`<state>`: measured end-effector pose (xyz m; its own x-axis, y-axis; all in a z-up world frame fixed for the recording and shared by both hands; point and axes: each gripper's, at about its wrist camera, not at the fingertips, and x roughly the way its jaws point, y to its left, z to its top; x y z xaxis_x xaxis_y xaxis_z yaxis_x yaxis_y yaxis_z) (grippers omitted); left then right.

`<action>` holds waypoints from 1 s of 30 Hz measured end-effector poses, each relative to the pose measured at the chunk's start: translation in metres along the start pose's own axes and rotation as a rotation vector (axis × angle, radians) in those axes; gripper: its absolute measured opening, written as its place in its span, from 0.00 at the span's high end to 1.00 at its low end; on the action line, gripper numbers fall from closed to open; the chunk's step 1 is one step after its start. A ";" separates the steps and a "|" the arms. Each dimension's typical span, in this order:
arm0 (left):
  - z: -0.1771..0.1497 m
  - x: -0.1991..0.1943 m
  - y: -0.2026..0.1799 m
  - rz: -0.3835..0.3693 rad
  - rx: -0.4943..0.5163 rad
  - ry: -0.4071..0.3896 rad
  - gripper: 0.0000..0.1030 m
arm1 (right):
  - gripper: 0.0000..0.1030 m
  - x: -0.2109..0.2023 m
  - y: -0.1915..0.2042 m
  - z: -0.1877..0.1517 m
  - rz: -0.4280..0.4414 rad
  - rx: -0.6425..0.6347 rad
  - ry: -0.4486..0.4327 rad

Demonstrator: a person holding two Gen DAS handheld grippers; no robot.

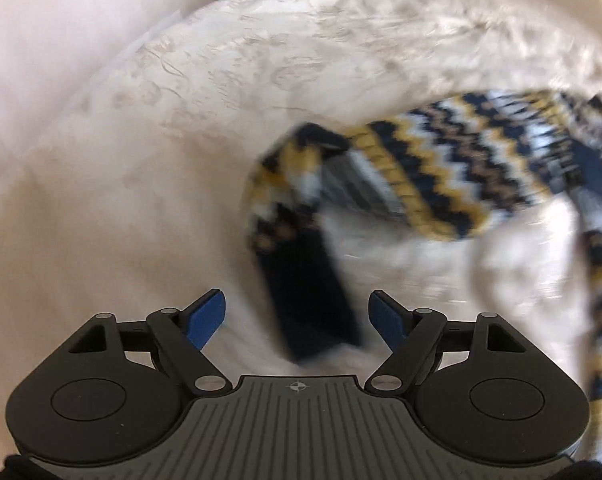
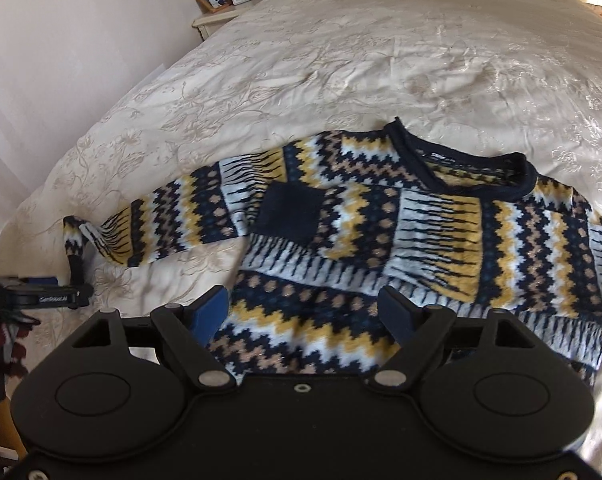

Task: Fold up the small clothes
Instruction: 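Grasp the other sleeve near its navy cuff with the left gripper, then fold the held sleeve across the sweater body with the left gripper and release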

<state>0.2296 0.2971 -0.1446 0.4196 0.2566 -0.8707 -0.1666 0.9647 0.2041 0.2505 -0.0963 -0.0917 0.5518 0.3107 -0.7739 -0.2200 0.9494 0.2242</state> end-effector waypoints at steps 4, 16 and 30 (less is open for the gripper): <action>0.010 0.005 0.025 0.173 0.114 -0.020 0.24 | 0.19 0.001 0.008 0.001 -0.002 0.008 -0.003; 0.004 -0.041 0.122 0.173 -0.336 -0.110 0.24 | 0.19 0.010 0.031 0.011 0.023 -0.003 -0.004; -0.013 -0.010 0.097 -0.401 -0.744 -0.094 0.23 | 0.19 0.015 0.054 0.015 0.043 -0.076 0.016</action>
<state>0.1979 0.3871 -0.1218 0.6392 -0.0601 -0.7667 -0.5193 0.7016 -0.4879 0.2595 -0.0391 -0.0823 0.5280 0.3494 -0.7740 -0.3038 0.9288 0.2120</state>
